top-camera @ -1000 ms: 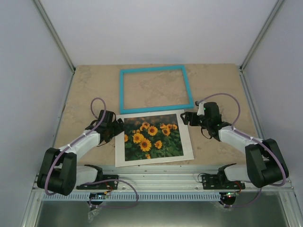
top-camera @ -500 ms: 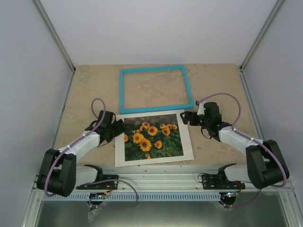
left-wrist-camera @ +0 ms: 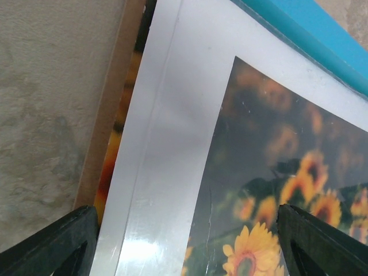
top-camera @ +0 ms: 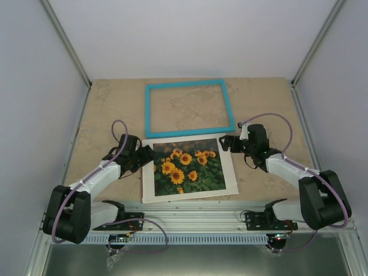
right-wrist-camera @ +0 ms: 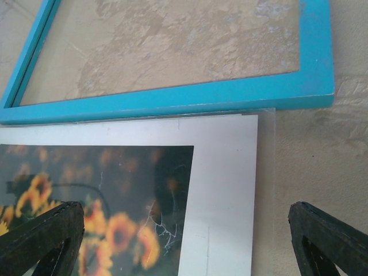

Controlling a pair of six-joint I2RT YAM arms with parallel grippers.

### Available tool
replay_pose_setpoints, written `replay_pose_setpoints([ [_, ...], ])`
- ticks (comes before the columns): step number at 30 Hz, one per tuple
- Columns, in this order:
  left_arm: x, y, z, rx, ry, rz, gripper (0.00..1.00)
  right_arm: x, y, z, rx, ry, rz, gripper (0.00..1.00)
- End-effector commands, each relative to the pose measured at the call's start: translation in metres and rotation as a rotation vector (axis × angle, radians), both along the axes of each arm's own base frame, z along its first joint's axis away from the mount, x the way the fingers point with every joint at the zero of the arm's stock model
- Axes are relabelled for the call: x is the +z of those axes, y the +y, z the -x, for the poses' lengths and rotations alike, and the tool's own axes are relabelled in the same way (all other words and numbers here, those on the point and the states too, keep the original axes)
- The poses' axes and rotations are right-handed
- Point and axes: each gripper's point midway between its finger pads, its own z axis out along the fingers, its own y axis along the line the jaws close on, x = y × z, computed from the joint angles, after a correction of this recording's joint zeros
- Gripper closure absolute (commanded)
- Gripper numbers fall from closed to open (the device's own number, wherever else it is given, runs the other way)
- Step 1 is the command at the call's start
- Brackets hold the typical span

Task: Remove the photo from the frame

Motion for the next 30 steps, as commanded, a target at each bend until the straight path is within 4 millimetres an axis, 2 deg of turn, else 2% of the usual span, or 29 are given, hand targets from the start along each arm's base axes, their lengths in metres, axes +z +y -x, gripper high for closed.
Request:
replay_pose_setpoints([
  [1, 0.006, -0.012, 0.001, -0.033, -0.006, 0.034, 0.14, 0.004, 0.000, 0.000, -0.004, -0.024, 0.001, 0.02],
  [8, 0.009, -0.024, 0.000, -0.059, -0.013, 0.051, 0.14, 0.004, 0.000, 0.000, -0.004, -0.023, 0.000, 0.02],
  [16, 0.003, -0.040, 0.000, -0.088, -0.001, 0.070, 0.15, 0.004, 0.000, 0.000, -0.001, -0.024, -0.001, 0.02],
  [30, 0.004, -0.086, -0.001, -0.167, -0.004, 0.112, 0.15, 0.004, 0.001, 0.000, 0.007, -0.021, -0.004, 0.02],
])
